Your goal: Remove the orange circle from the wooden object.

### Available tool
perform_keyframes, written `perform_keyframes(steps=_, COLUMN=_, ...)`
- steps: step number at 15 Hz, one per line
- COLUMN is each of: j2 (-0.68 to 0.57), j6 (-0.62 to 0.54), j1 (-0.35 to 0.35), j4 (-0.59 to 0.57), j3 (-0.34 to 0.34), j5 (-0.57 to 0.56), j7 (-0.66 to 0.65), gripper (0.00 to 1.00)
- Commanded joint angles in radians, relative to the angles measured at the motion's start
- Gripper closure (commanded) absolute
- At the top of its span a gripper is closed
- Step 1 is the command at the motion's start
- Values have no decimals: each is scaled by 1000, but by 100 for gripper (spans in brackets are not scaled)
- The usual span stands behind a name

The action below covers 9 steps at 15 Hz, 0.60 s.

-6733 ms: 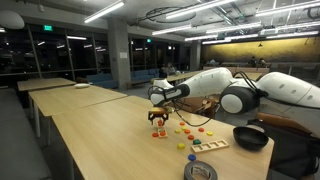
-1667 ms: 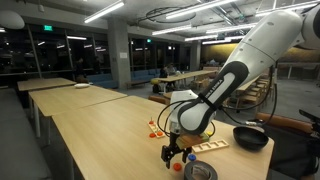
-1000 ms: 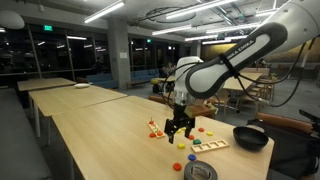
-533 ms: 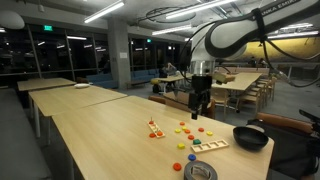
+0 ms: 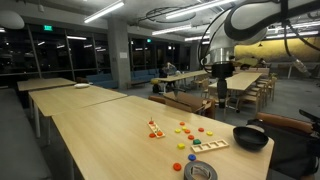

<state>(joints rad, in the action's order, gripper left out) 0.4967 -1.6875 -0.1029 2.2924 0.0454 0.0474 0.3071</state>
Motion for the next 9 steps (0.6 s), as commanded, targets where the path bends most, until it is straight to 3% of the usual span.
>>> perform_keyframes(steps=1, j2=43, j6=25, j1=23, j4=13, j3=13, j5=-33, j7=35, gripper=0)
perform_keyframes(steps=9, j2=17, j6=14, j1=31, j4=10, j3=13, j5=-17, j7=16, gripper=0)
